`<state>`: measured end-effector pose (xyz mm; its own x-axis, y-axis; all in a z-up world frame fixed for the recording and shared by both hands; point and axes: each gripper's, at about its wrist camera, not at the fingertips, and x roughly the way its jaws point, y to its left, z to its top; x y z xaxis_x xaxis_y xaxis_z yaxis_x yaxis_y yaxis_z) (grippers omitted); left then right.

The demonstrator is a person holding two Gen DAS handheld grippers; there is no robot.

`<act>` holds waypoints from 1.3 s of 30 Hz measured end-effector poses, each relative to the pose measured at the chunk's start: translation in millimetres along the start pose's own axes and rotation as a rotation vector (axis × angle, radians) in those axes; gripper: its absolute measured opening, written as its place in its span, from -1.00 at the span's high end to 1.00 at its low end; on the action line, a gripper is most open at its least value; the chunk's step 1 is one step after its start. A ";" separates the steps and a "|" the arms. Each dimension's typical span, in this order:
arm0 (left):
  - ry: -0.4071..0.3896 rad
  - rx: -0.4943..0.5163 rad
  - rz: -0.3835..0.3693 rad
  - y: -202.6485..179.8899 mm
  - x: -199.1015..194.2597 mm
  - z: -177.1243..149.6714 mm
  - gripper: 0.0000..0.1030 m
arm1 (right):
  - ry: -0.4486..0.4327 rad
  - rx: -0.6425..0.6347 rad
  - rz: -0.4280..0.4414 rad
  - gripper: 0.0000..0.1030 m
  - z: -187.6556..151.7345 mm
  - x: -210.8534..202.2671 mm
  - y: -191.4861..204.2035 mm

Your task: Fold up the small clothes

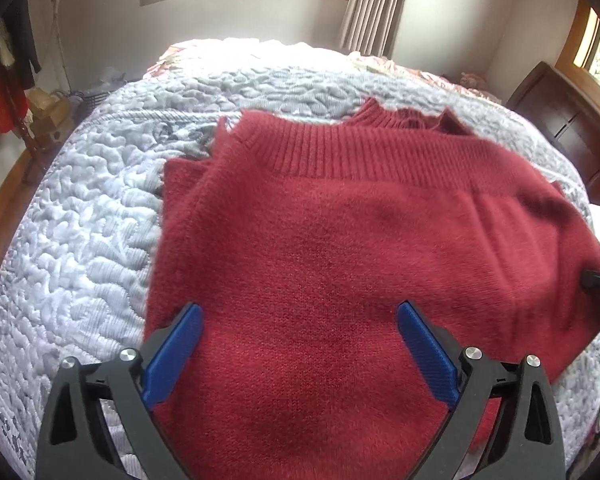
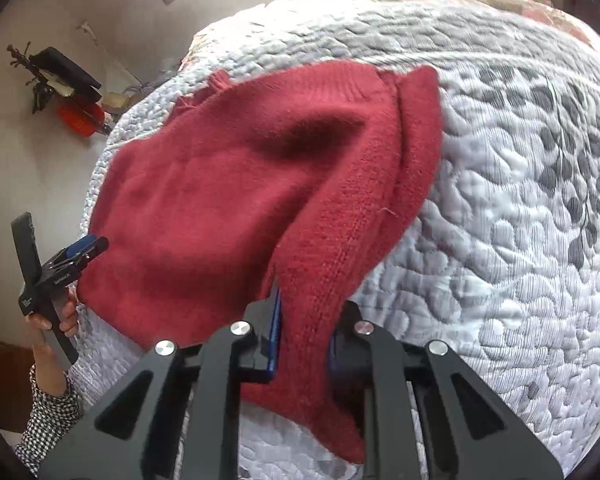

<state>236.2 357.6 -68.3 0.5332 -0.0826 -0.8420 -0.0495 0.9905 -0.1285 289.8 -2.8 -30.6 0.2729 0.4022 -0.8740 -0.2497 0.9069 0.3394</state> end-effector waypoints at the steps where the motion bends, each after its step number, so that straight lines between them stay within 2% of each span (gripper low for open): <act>1: -0.006 -0.008 -0.005 2.9 -4.0 0.0 -0.90 | -0.010 -0.025 -0.003 0.70 3.5 -4.1 12.4; 8: -0.038 -0.013 -0.007 17.9 -23.4 -3.0 -0.90 | -0.022 -0.200 0.020 0.71 20.3 -1.6 106.1; 12: -0.049 -0.024 -0.018 26.7 -30.8 -2.8 -0.90 | 0.018 -0.289 0.030 0.71 24.3 24.7 161.0; 16: -0.056 -0.040 -0.022 37.7 -36.4 -3.4 -0.90 | 0.086 -0.338 0.032 0.72 21.1 63.8 191.3; 18: -0.054 -0.046 -0.021 41.4 -36.1 -3.8 -0.90 | 0.117 -0.345 0.016 0.69 16.1 83.2 195.7; 20: -0.051 -0.052 -0.022 43.9 -34.9 -3.6 -0.90 | 0.134 -0.341 0.020 0.57 12.8 95.3 193.0; 23: -0.046 -0.058 -0.024 44.4 -33.4 -3.1 -0.90 | 0.141 -0.340 0.060 0.28 8.5 100.1 187.7; 25: -0.041 -0.063 -0.034 42.0 -32.7 -1.9 -0.90 | 0.147 -0.348 0.095 -0.06 4.0 97.5 189.0; 29: -0.039 -0.054 -0.067 30.2 -34.1 2.4 -0.90 | 0.130 -0.352 0.150 -0.07 -1.3 74.2 194.9; 33: -0.021 -0.056 -0.138 16.0 -32.5 8.6 -0.91 | 0.091 -0.321 0.213 -0.07 -8.2 38.2 184.8; 39: 0.049 -0.066 -0.243 -19.0 -10.0 23.9 -0.91 | 0.039 -0.246 0.116 -0.07 -20.1 8.3 134.4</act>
<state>252.0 342.3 -44.9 0.4947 -0.3245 -0.8062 0.0191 0.9315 -0.3633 239.8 119.9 0.8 0.1947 0.4921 -0.8485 -0.4967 0.7954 0.3474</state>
